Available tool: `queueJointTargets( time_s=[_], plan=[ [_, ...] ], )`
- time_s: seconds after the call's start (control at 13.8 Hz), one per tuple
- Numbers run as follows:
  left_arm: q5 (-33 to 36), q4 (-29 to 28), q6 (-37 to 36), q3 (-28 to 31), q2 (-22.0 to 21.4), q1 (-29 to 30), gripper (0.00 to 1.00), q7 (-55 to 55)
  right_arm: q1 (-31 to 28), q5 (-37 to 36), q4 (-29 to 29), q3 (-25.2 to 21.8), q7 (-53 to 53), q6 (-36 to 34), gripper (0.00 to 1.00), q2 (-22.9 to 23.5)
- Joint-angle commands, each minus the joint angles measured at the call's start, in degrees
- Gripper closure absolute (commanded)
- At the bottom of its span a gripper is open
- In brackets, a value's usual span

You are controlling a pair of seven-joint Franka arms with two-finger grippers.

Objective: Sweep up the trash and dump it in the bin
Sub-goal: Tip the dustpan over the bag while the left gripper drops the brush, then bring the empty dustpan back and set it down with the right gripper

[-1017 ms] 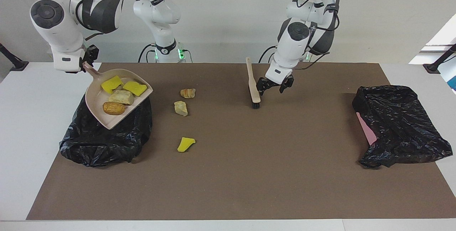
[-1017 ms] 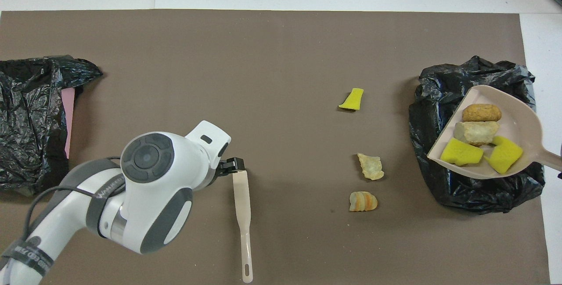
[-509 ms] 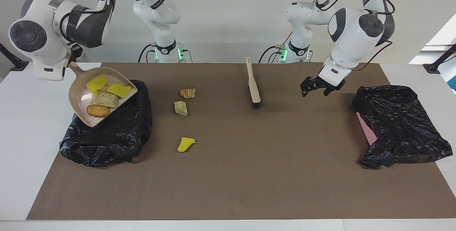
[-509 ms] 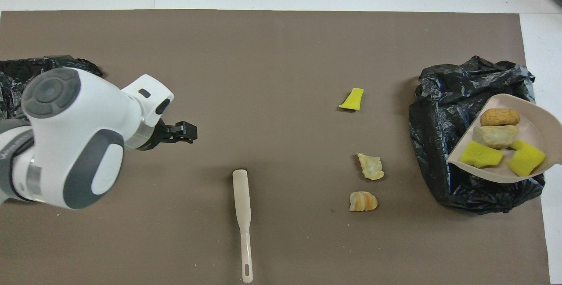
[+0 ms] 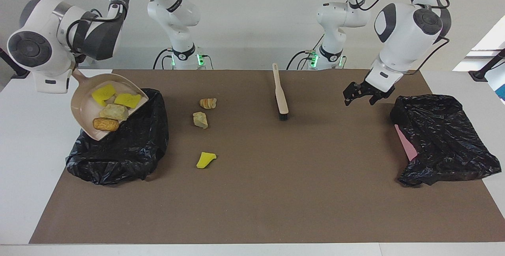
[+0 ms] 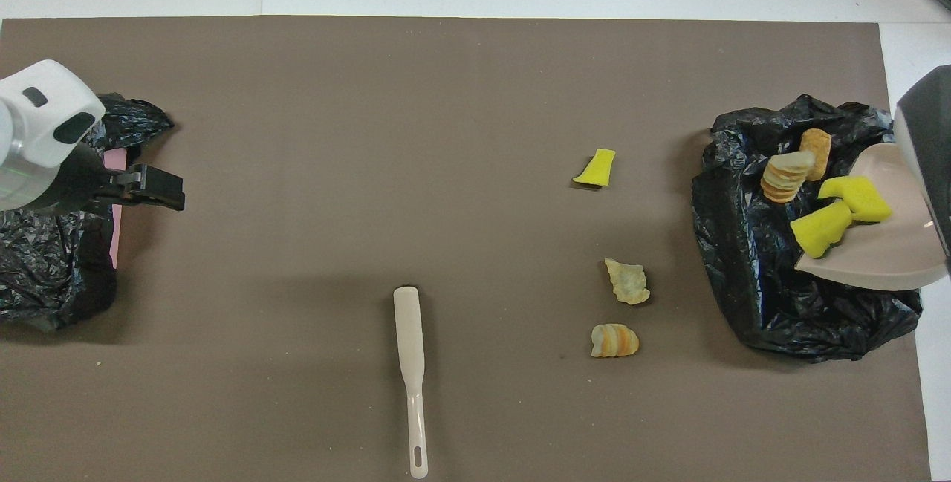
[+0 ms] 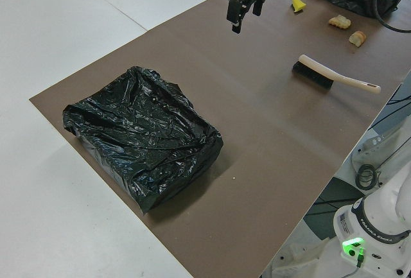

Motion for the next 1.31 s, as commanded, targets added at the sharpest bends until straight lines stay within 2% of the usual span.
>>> queueJointTargets(
  time_s=[0.0,0.15,0.51,0.65,0.8,1.24],
  plan=[
    [1.46,2.27,-2.70,0.19,-0.44,2.30,0.00,1.16,0.94,-4.43,1.99,0.40,-3.02,-1.63,1.00,0.76],
    [1.46,2.17,-2.78,0.28,-1.94,3.19,0.00,2.21,1.90,-6.64,1.82,0.49,-3.73,-1.63,1.00,0.49],
    [1.81,4.29,-6.21,0.19,-2.21,3.37,0.00,2.40,3.57,-6.30,1.64,0.57,-2.85,-1.02,1.00,-1.87],
    [1.81,3.32,-5.60,0.10,-3.09,3.37,0.00,2.57,3.84,-6.12,1.90,3.11,0.47,-0.75,1.00,-2.32],
    [1.90,3.41,-5.68,0.10,-3.09,3.28,0.00,2.83,3.58,-2.10,1.99,8.73,11.06,-0.75,1.00,-2.23],
    [3.83,3.41,-6.03,0.02,-3.09,3.28,0.00,6.44,4.02,15.91,1.55,15.95,41.83,3.36,1.00,-2.93]
  ],
)
